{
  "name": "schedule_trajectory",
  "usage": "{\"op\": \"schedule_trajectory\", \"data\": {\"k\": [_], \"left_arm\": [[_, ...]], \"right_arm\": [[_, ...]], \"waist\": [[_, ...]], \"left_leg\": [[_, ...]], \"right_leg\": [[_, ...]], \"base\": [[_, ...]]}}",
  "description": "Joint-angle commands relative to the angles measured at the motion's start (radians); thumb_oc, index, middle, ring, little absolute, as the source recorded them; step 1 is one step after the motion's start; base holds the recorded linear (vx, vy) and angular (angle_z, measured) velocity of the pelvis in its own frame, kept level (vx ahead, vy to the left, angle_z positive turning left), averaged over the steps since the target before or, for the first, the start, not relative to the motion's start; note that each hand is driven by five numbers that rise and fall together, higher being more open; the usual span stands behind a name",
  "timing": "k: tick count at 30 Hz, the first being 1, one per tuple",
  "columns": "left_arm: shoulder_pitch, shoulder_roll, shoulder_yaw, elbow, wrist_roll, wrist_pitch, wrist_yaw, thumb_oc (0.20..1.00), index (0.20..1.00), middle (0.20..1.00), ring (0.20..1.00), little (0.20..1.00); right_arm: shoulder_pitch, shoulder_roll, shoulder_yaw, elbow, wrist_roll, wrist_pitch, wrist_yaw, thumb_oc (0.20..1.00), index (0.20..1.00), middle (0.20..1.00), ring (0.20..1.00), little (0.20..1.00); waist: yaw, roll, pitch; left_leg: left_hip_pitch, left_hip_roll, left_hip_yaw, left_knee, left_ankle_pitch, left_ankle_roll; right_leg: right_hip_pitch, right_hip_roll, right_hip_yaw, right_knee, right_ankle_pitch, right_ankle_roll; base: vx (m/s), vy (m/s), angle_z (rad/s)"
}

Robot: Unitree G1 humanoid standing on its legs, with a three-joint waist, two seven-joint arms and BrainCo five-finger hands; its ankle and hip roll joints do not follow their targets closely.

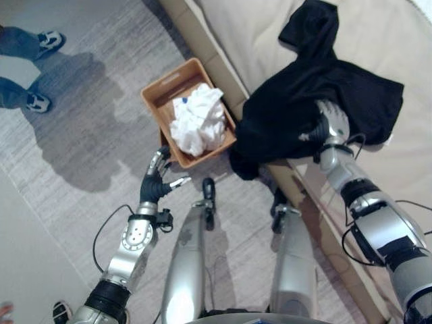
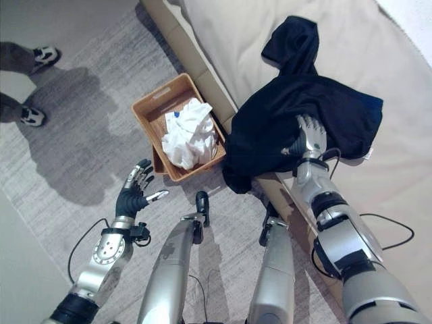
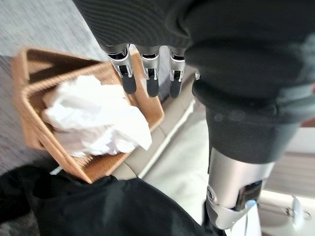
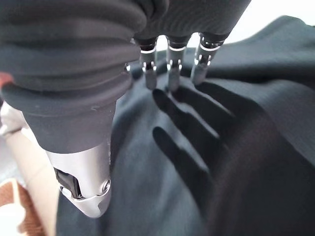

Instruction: Pick up clothes into the bucket

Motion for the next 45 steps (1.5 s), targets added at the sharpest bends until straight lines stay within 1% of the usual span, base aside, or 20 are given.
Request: {"op": "schedule_trajectory", "data": {"k": [1, 6, 7, 12, 16, 20, 24, 25, 26, 27, 28, 30, 36, 42, 45], "left_arm": [[0.019, 0.002, 0.015, -0.117, 0.027, -0.044, 0.041, 1.000, 1.000, 1.000, 1.000, 1.000], [0.010, 0.005, 0.021, -0.133, 0.066, -0.047, 0.079, 1.000, 1.000, 1.000, 1.000, 1.000], [0.010, 0.006, 0.019, -0.137, 0.081, -0.055, 0.095, 1.000, 1.000, 1.000, 1.000, 1.000], [0.006, 0.012, 0.017, -0.141, 0.102, -0.066, 0.130, 1.000, 1.000, 1.000, 1.000, 1.000], [0.004, 0.009, 0.015, -0.146, 0.102, -0.068, 0.141, 1.000, 1.000, 1.000, 1.000, 1.000], [0.004, 0.008, 0.016, -0.157, 0.089, -0.070, 0.144, 1.000, 1.000, 1.000, 1.000, 1.000], [0.010, 0.011, 0.023, -0.167, 0.082, -0.063, 0.132, 1.000, 1.000, 1.000, 1.000, 1.000], [0.012, 0.011, 0.025, -0.166, 0.080, -0.062, 0.131, 1.000, 1.000, 1.000, 1.000, 1.000], [0.019, 0.014, 0.030, -0.162, 0.077, -0.060, 0.120, 1.000, 1.000, 1.000, 1.000, 1.000], [0.020, 0.013, 0.030, -0.162, 0.077, -0.060, 0.119, 1.000, 1.000, 1.000, 1.000, 1.000], [0.021, 0.014, 0.032, -0.160, 0.075, -0.058, 0.115, 1.000, 1.000, 1.000, 1.000, 1.000], [0.026, 0.016, 0.040, -0.161, 0.073, -0.057, 0.109, 1.000, 1.000, 1.000, 1.000, 1.000], [0.020, 0.011, 0.047, -0.154, 0.070, -0.057, 0.103, 1.000, 1.000, 1.000, 1.000, 1.000], [0.009, 0.007, 0.050, -0.138, 0.078, -0.058, 0.104, 1.000, 1.000, 1.000, 1.000, 1.000], [0.002, 0.004, 0.048, -0.124, 0.078, -0.060, 0.102, 1.000, 1.000, 1.000, 1.000, 1.000]], "right_arm": [[-0.053, -0.049, 0.028, 0.026, -0.081, 0.059, -0.070, 1.000, 1.000, 1.000, 1.000, 1.000], [-0.072, -0.069, 0.036, 0.013, -0.114, 0.075, -0.114, 1.000, 1.000, 1.000, 1.000, 1.000], [-0.073, -0.078, 0.035, 0.017, -0.128, 0.086, -0.154, 1.000, 1.000, 1.000, 1.000, 1.000], [-0.085, -0.096, 0.030, 0.010, -0.142, 0.107, -0.200, 1.000, 1.000, 1.000, 1.000, 1.000], [-0.090, -0.106, 0.033, 0.012, -0.144, 0.111, -0.207, 1.000, 1.000, 1.000, 1.000, 1.000], [-0.116, -0.105, 0.045, 0.050, -0.116, 0.095, -0.173, 1.000, 1.000, 1.000, 1.000, 1.000], [-0.138, -0.098, 0.081, 0.088, -0.097, 0.065, -0.089, 1.000, 1.000, 1.000, 1.000, 1.000], [-0.143, -0.095, 0.088, 0.092, -0.093, 0.061, -0.082, 1.000, 1.000, 1.000, 1.000, 1.000], [-0.143, -0.089, 0.100, 0.105, -0.071, 0.034, -0.031, 0.727, 0.727, 0.727, 0.727, 0.727], [-0.144, -0.089, 0.101, 0.106, -0.070, 0.033, -0.030, 0.533, 0.533, 0.533, 0.533, 0.533], [-0.146, -0.087, 0.104, 0.106, -0.066, 0.030, -0.027, 0.200, 0.200, 0.200, 0.200, 0.200], [-0.143, -0.085, 0.101, 0.111, -0.045, 0.014, -0.014, 0.200, 0.200, 0.200, 0.200, 0.200], [-0.127, -0.082, 0.087, 0.101, -0.023, -0.001, -0.017, 0.200, 0.200, 0.200, 0.200, 0.200], [-0.100, -0.078, 0.047, 0.066, 0.015, -0.011, -0.036, 0.200, 0.200, 0.200, 0.200, 0.200], [-0.079, -0.082, 0.019, 0.037, 0.055, -0.027, -0.046, 0.200, 0.200, 0.200, 0.200, 0.200]], "waist": [[0.003, 0.026, -0.030], [0.007, 0.034, -0.016], [0.010, 0.040, -0.016], [0.019, 0.048, -0.012], [0.022, 0.049, -0.012], [0.027, 0.052, -0.006], [0.028, 0.048, 0.000], [0.027, 0.048, 0.000], [0.027, 0.047, 0.001], [0.027, 0.047, 0.000], [0.027, 0.047, -0.001], [0.027, 0.047, -0.001], [0.028, 0.045, -0.003], [0.026, 0.038, -0.018], [0.021, 0.030, -0.025]], "left_leg": [[0.024, 0.030, -0.028, -0.038, 0.000, -0.017], [-0.021, 0.024, -0.031, -0.022, 0.001, -0.014], [-0.038, 0.022, -0.034, -0.022, 0.002, -0.014], [-0.077, 0.017, -0.040, -0.005, 0.002, -0.011], [-0.106, 0.014, -0.041, 0.012, -0.002, -0.010], [-0.142, 0.011, -0.044, 0.035, -0.003, -0.009], [-0.161, 0.011, -0.042, 0.048, -0.005, -0.010], [-0.163, 0.011, -0.040, 0.048, -0.004, -0.011], [-0.170, 0.009, -0.041, 0.051, -0.005, -0.011], [-0.171, 0.009, -0.041, 0.051, -0.005, -0.011], [-0.174, 0.009, -0.040, 0.053, -0.005, -0.011], [-0.179, 0.010, -0.039, 0.052, -0.003, -0.012], [-0.168, 0.008, -0.034, 0.039, 0.003, -0.013], [-0.119, 0.010, -0.029, -0.013, 0.013, -0.014], [-0.086, 0.010, -0.028, -0.036, 0.018, -0.014]], "right_leg": [[-0.015, 0.026, -0.005, 0.037, 0.071, 0.026], [-0.058, 0.018, -0.007, 0.061, 0.065, 0.026], [-0.075, 0.014, -0.006, 0.068, 0.061, 0.026], [-0.111, 0.008, -0.002, 0.095, 0.053, 0.025], [-0.140, 0.006, 0.005, 0.110, 0.050, 0.023], [-0.173, 0.004, 0.013, 0.133, 0.047, 0.020], [-0.192, 0.002, 0.014, 0.146, 0.044, 0.018], [-0.197, 0.002, 0.015, 0.148, 0.044, 0.017], [-0.205, 0.002, 0.016, 0.150, 0.046, 0.015], [-0.206, 0.002, 0.017, 0.151, 0.046, 0.015], [-0.208, 0.003, 0.017, 0.151, 0.046, 0.015], [-0.212, 0.002, 0.017, 0.148, 0.048, 0.015], [-0.204, 0.001, 0.013, 0.137, 0.051, 0.016], [-0.167, 0.000, 0.010, 0.094, 0.066, 0.021], [-0.136, 0.001, 0.005, 0.068, 0.077, 0.025]], "base": [[-0.01, 0.001, 0.07], [0.00, 0.000, 0.05], [0.00, 0.000, 0.00], [0.00, 0.003, 0.04], [0.00, 0.004, 0.05], [-0.01, 0.009, 0.05], [0.00, 0.003, 0.01], [0.00, 0.000, 0.00], [0.00, 0.000, 0.00], [0.00, 0.000, 0.00], [0.00, 0.000, 0.00], [0.00, 0.000, 0.00], [0.00, 0.000, 0.00], [0.00, 0.000, 0.00], [0.00, 0.000, 0.00]]}}
